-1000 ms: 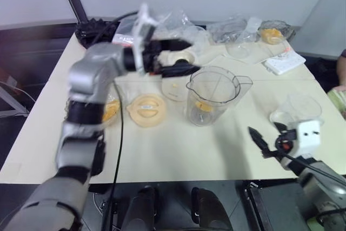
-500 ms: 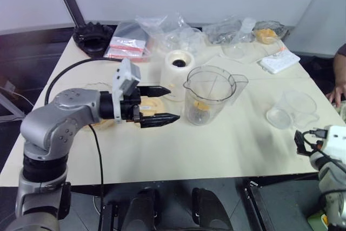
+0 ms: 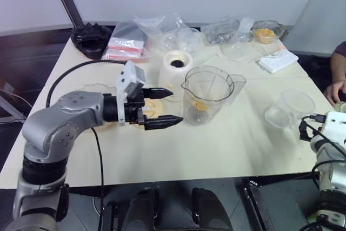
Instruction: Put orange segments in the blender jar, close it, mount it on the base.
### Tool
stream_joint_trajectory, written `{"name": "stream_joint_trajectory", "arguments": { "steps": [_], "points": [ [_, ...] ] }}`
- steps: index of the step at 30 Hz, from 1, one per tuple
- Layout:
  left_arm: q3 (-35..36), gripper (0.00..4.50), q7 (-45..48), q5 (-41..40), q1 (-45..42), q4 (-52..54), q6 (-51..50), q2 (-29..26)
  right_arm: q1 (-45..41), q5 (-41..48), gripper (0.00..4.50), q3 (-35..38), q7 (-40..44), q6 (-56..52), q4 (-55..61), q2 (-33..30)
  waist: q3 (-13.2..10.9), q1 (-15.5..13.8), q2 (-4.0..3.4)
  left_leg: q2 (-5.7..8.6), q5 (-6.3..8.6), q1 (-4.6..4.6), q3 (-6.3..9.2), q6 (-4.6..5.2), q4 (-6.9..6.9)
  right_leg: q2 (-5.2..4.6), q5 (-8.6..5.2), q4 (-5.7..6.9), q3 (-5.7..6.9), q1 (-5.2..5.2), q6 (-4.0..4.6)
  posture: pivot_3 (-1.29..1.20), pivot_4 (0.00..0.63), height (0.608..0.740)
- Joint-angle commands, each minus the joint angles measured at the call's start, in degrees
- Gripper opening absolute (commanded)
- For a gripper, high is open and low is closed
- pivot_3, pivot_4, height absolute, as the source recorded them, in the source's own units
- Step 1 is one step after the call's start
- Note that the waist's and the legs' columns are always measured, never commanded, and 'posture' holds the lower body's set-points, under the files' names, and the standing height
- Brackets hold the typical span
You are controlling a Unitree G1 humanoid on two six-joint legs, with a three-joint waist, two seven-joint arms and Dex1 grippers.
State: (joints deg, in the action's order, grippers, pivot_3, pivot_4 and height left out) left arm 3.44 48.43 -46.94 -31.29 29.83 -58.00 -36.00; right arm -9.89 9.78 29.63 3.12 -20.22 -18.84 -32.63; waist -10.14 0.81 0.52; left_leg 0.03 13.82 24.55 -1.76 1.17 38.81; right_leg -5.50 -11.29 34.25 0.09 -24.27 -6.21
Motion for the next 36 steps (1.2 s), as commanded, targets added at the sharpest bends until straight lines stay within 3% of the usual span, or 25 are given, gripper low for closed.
{"name": "stream_joint_trajectory", "arguments": {
  "steps": [1, 13, 16, 22, 28, 36],
  "points": [
    [0.2, 4.48, -1.0, -1.3, -0.4, 1.9, 0.4, -0.8, -2.0, -1.1, 4.35, 0.3, -0.9, 3.7, -3.6, -1.7, 0.0, 0.0, 0.0, 0.0, 0.0, 0.0, 0.0, 0.0, 0.0, 0.0, 0.0, 0.0, 0.0, 0.0, 0.0, 0.0, 0.15, 0.74],
    [0.0, 4.48, -3.4, -2.8, -0.4, 2.6, -0.4, -2.1, -12.2, -2.0, 4.35, -1.8, 1.0, 18.3, -26.8, -4.9, 0.0, 0.3, 0.0, 0.03, 0.0, -0.06, -0.02, 0.0, -0.01, 0.01, 0.0, -0.01, -0.04, 0.04, 0.0, 0.0, 0.15, 0.74],
    [0.4, 4.5, -3.7, -3.7, -0.2, 2.9, -0.7, -2.8, -13.6, -2.0, 3.44, -2.3, 1.6, 20.8, -29.8, -5.3, 0.0, 0.3, 0.0, 0.03, 0.0, -0.06, -0.01, 0.0, -0.02, 0.02, 0.0, -0.01, -0.04, 0.05, 0.0, 0.0, 0.15, 0.74],
    [0.5, 4.5, -4.2, -4.4, 0.2, 2.8, -0.6, -4.4, -14.8, -2.0, 0.13, -3.4, 1.9, 23.1, -32.0, -4.9, 0.0, 0.2, 0.0, 0.03, 0.0, -0.06, -0.01, 0.0, -0.02, 0.02, 0.0, -0.01, -0.06, 0.05, -0.01, 0.0, 0.15, 0.74],
    [0.3, 4.5, -4.1, -4.5, -0.2, 1.9, -0.2, -4.8, -15.7, -1.0, 0.05, -3.7, 1.9, 23.7, -32.2, -4.7, 0.0, 0.2, 0.02, 0.04, 0.0, -0.12, 0.02, 0.0, -0.02, 0.04, -0.01, -0.04, -0.07, 0.16, -0.01, 0.0, 0.15, 0.74],
    [2.2, 4.5, -1.4, -3.4, -3.2, -4.6, 1.6, -6.6, -20.5, -0.5, 0.05, -5.6, 4.2, 20.9, -20.3, -6.2, -0.1, 0.6, -0.16, 0.03, 0.0, -0.12, 0.0, 0.0, -0.02, 0.05, 0.0, 0.0, -0.08, 0.08, -0.01, 0.0, 0.15, 0.74]
  ]
}}
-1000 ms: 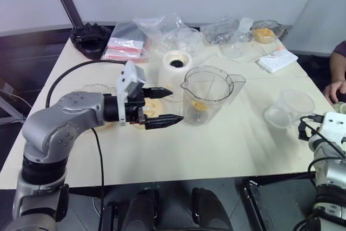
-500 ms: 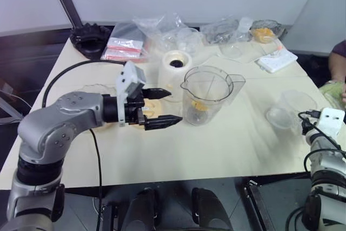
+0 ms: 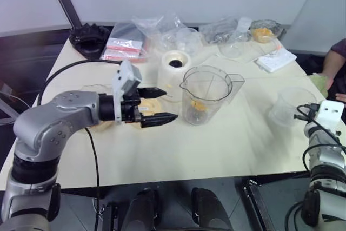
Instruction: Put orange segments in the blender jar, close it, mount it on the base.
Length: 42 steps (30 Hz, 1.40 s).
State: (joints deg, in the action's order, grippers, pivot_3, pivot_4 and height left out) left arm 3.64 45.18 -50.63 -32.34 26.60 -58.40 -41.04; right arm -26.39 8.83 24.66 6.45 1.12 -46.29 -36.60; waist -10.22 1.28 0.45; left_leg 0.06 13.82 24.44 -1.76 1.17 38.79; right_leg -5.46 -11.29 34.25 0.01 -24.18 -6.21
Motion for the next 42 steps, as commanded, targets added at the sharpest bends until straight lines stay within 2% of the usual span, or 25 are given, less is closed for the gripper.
{"name": "stream_joint_trajectory", "arguments": {
  "steps": [1, 7, 15, 26, 42],
  "points": [
    [1.8, 4.5, 2.5, 0.5, -2.6, -2.1, 2.5, -2.0, -4.9, 0.0, 0.05, -1.1, 0.8, -0.7, 8.1, -2.6, -0.1, 0.2, -0.12, 0.0, 0.0, 0.0, -0.02, 0.0, 0.0, 0.0, 0.0, 0.01, -0.01, -0.03, 0.0, 0.0, 0.15, 0.74],
    [-1.5, 4.5, 8.6, 6.2, -4.8, -7.9, 7.5, -6.2, -18.2, -1.4, 0.05, -6.8, 9.2, -5.8, 11.1, -8.8, -0.4, 0.5, -0.52, 0.03, 0.0, 0.04, -0.13, 0.0, -0.12, 0.0, 0.0, 0.02, -0.07, -0.18, -0.01, 0.0, 0.15, 0.74],
    [-2.5, 4.5, 12.0, 10.6, -5.5, -10.9, 11.1, -7.8, -25.9, -4.7, 0.05, -14.7, 17.8, -5.0, 14.9, -10.3, -0.4, -0.2, -0.33, 0.03, -0.01, 0.03, -0.19, 0.0, -0.8, 0.01, -0.11, -0.11, -0.05, -0.37, -0.19, 0.0, 0.15, 0.74],
    [-1.6, 4.5, 11.6, 10.9, -3.1, -7.8, 10.6, -7.4, -25.4, -6.8, 0.05, -20.7, 25.1, -4.4, 25.6, -9.0, -0.5, -0.4, -0.3, 0.01, -0.04, 0.06, -0.32, -0.05, -0.78, -0.03, -0.11, -0.09, -0.06, -0.42, -0.2, 0.0, 0.15, 0.74],
    [-1.7, 4.5, 10.6, 10.2, -2.6, -6.9, 9.8, -6.4, -24.3, -16.7, 0.05, -26.2, 26.8, 13.3, 25.4, -10.2, -0.5, -0.3, -0.29, 0.02, -0.11, 0.05, -0.38, -0.17, -0.76, -0.02, -0.11, -0.04, -0.06, -0.42, -0.2, 0.0, 0.15, 0.74]
  ]
}}
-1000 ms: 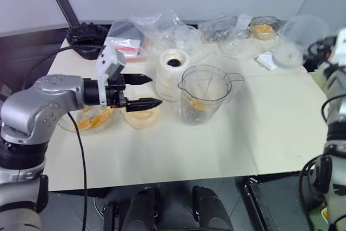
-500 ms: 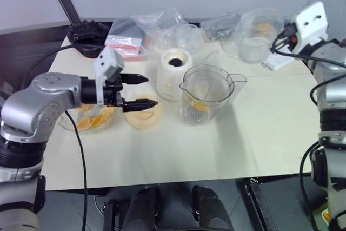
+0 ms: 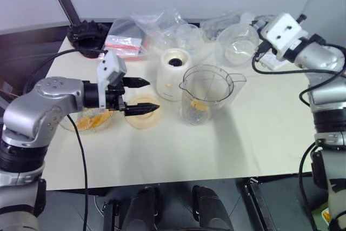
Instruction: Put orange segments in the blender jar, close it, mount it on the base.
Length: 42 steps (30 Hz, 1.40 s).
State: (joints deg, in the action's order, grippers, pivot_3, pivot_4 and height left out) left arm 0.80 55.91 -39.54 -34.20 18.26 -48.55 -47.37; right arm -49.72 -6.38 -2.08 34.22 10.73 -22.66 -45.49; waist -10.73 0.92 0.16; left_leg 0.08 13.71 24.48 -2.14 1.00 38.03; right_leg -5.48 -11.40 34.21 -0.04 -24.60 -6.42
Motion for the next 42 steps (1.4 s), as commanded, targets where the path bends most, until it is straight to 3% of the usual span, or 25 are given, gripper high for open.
{"name": "stream_joint_trajectory", "arguments": {
  "steps": [1, 20, 42],
  "points": [
    [1.0, 4.5, 0.0, -0.8, -0.8, 1.4, 0.0, 0.0, -1.1, -2.3, 0.05, 0.5, -1.4, 4.9, 1.6, -1.3, 0.0, 0.0, 0.0, 0.0, 0.0, 0.0, 0.0, -0.01, 0.0, 0.0, 0.0, 0.0, 0.0, 0.0, 0.0, 0.0, 0.15, 0.74],
    [0.4, 4.5, 0.7, -0.4, -1.0, 1.2, 0.2, 0.2, -3.0, -12.9, 0.05, -1.8, -6.3, 17.2, -1.0, -3.0, 0.0, 0.1, 0.01, 0.0, -0.06, -0.02, 0.0, -0.11, 0.01, 0.0, 0.0, 0.04, 0.0, 0.0, 0.0, 0.0, 0.15, 0.74],
    [0.3, 4.5, 1.0, -0.1, -0.6, 1.1, 0.8, 0.5, -4.2, -16.5, 0.05, -3.1, -7.0, 21.5, -1.9, -3.6, 0.0, 0.1, 0.01, 0.0, -0.1, -0.05, 0.01, -0.16, 0.01, 0.0, 0.0, 0.11, 0.0, 0.0, 0.01, 0.0, 0.15, 0.74]
  ]
}}
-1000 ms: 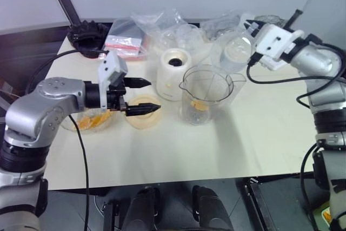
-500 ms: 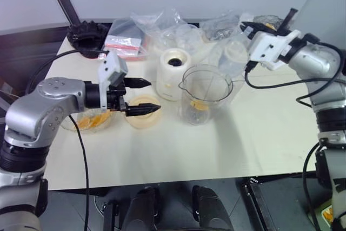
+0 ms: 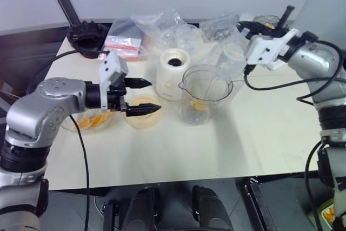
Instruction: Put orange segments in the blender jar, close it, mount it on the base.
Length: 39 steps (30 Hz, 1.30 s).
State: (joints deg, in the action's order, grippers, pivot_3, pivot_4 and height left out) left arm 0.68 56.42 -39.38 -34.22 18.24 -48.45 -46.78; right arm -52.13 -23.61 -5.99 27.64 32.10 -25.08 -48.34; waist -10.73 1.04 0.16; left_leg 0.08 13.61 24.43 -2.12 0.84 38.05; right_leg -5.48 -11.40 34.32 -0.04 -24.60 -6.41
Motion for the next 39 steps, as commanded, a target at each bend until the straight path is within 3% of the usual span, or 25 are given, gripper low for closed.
{"name": "stream_joint_trajectory", "arguments": {
  "steps": [1, 5, 13, 20, 23, 29, 39],
  "points": [
    [0.5, 4.5, 0.5, -0.3, -0.5, 1.1, 0.7, -0.1, -1.7, 1.4, 0.05, 1.2, -0.3, -0.5, 0.4, -0.5, 0.0, 0.0, 0.0, 0.0, 0.0, 0.0, 0.0, 0.0, 0.0, 0.0, 0.0, 0.0, 0.0, 0.0, 0.0, 0.0, 0.15, 0.74],
    [0.5, 4.5, 0.8, -0.2, -0.4, 1.0, 0.9, 0.0, -0.8, 8.0, 0.05, 4.1, 1.6, -7.2, 1.1, 2.0, 0.0, 0.0, 0.0, 0.0, -0.01, -0.01, 0.01, -0.01, 0.01, 0.0, 0.0, 0.02, 0.0, 0.01, 0.0, 0.0, 0.15, 0.74],
    [0.8, 4.5, -0.1, -1.3, 0.2, 3.0, -0.5, 0.4, 3.9, 27.2, 0.05, 16.2, 2.7, -37.9, 11.9, 8.0, 0.0, -0.4, 0.02, -0.02, -0.02, 0.0, 0.06, -0.02, 0.02, 0.0, 0.01, 0.06, 0.01, 0.03, -0.01, 0.0, 0.15, 0.74],
    [1.4, 4.5, -0.7, -4.1, -0.3, 4.3, -2.8, 1.1, 10.6, 37.7, 0.05, 33.9, -13.0, -58.1, 19.8, 14.1, 0.0, -0.5, 0.03, -0.01, -0.02, 0.0, 0.3, -0.02, 0.03, 0.0, 0.01, 0.09, 0.03, 0.06, 0.0, 0.0, 0.15, 0.74],
    [1.9, 4.5, -1.1, -6.1, -0.4, 5.0, -4.0, 1.5, 16.1, 39.2, 0.05, 39.0, -17.8, -58.5, 20.1, 16.8, 0.0, -0.4, 0.05, 0.01, -0.02, -0.01, 0.28, -0.02, 0.05, 0.0, 0.01, 0.08, 0.03, 0.08, 0.0, 0.0, 0.15, 0.74],
    [1.4, 4.5, -2.3, -7.5, -0.6, 6.0, -5.0, 2.1, 26.9, 38.1, 0.05, 41.9, -22.9, -53.0, 17.2, 20.8, 0.0, 0.1, 0.02, 0.01, -0.03, -0.07, 0.19, -0.02, 0.05, 0.02, 0.01, 0.11, 0.01, 0.09, -0.01, 0.0, 0.15, 0.74],
    [0.6, 4.5, -3.4, -7.5, -0.4, 5.9, -4.7, 2.9, 29.6, 36.7, 0.05, 39.5, -27.1, -38.2, 2.3, 24.9, 0.1, 0.2, 0.02, -0.01, -0.03, -0.29, 0.18, -0.02, 0.05, 0.1, 0.01, 0.23, -0.15, 0.15, 0.02, 0.0, 0.15, 0.74]
  ]
}}
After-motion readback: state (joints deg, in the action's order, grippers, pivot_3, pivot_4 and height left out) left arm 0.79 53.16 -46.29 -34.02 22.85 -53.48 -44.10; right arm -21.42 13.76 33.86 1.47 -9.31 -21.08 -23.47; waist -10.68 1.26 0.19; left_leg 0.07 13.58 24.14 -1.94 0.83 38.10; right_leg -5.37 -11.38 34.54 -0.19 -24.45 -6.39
